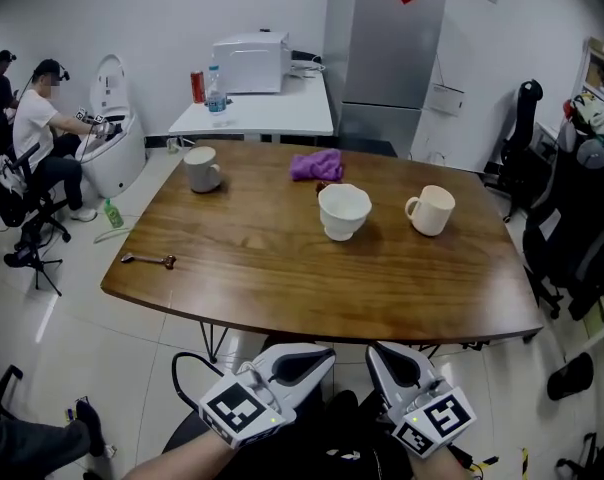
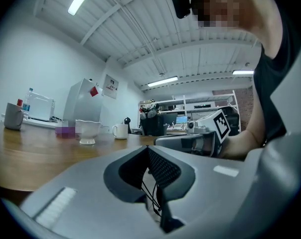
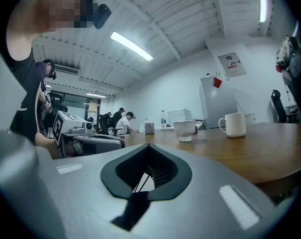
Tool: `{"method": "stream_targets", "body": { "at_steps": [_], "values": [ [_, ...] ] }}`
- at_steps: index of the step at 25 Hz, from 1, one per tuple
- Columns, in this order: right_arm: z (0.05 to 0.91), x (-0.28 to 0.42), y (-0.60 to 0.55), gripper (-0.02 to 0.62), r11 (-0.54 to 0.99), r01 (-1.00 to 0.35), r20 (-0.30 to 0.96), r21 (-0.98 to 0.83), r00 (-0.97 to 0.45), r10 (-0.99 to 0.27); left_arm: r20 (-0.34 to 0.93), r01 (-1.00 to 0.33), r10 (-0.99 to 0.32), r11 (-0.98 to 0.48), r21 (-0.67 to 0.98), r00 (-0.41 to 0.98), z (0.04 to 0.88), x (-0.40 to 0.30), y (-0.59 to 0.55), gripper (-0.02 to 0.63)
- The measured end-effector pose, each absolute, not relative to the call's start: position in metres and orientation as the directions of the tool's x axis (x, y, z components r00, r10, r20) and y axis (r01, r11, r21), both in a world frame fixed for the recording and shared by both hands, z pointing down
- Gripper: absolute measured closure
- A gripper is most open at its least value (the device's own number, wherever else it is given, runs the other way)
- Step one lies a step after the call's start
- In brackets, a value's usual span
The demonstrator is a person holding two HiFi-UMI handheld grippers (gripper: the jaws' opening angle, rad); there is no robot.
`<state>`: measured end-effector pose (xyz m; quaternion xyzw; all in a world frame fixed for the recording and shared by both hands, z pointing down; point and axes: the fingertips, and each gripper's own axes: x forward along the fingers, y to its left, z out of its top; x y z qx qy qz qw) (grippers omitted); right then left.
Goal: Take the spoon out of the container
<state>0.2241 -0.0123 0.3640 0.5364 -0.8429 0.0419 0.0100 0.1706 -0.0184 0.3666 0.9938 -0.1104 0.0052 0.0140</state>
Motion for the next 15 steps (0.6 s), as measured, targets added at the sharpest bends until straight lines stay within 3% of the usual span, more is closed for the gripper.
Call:
{"method": "stream_targets", "body": {
  "at_steps": [15],
  "values": [
    [0.366,0.215,-0.012,0.594,0.448,-0.891,0.059,-0.071,-0.452,-0.89,0.033,-0.244,-0.243,-0.969,0.032,0.97,0.373,0.163,-0.017,0.594]
  ]
}}
